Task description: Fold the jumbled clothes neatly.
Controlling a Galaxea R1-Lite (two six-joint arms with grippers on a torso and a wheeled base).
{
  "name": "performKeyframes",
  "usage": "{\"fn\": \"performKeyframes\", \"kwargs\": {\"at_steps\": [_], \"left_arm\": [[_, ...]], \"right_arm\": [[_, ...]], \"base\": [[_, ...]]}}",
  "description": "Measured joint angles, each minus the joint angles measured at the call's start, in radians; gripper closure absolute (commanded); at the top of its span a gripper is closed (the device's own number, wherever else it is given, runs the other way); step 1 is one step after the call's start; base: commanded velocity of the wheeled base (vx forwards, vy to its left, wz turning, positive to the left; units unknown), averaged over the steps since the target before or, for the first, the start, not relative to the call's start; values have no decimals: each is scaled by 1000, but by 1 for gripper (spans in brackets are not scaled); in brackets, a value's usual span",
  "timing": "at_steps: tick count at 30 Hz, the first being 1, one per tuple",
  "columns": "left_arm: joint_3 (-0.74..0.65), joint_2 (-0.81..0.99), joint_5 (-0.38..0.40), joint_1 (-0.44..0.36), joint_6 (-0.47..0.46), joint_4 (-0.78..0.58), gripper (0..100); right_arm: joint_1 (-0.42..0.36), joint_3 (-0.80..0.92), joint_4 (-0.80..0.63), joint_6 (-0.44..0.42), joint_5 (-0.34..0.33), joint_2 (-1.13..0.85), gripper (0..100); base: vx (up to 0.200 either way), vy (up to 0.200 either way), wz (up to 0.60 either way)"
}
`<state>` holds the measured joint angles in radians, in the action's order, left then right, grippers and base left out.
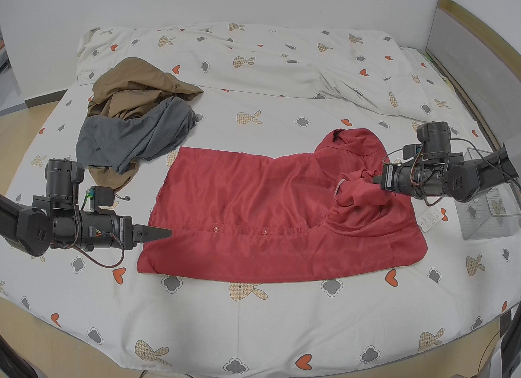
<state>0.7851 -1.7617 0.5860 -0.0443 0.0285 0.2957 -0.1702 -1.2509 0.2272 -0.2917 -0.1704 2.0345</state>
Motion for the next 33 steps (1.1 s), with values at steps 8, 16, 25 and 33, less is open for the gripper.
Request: {"fn": "performKeyframes", "kwargs": {"at_steps": [8, 16, 25, 33], "left_arm": [[-4, 1, 0, -6, -1, 0, 0], [-10, 6, -1, -18, -1, 0, 0], [-16, 11, -3, -26, -1, 0, 0], [-24, 13, -3, -35, -3, 0, 0]], "right_arm": [[-7, -26, 4, 4, 19, -17, 100], [-14, -65, -3, 15, 17, -20, 100], [-47, -74, -10, 106, 34, -4, 100], [-44, -102, 2, 148, 68, 44, 0]], "base": [[0, 0, 0], [0, 0, 0], [0, 0, 0], [0, 0, 0]]}}
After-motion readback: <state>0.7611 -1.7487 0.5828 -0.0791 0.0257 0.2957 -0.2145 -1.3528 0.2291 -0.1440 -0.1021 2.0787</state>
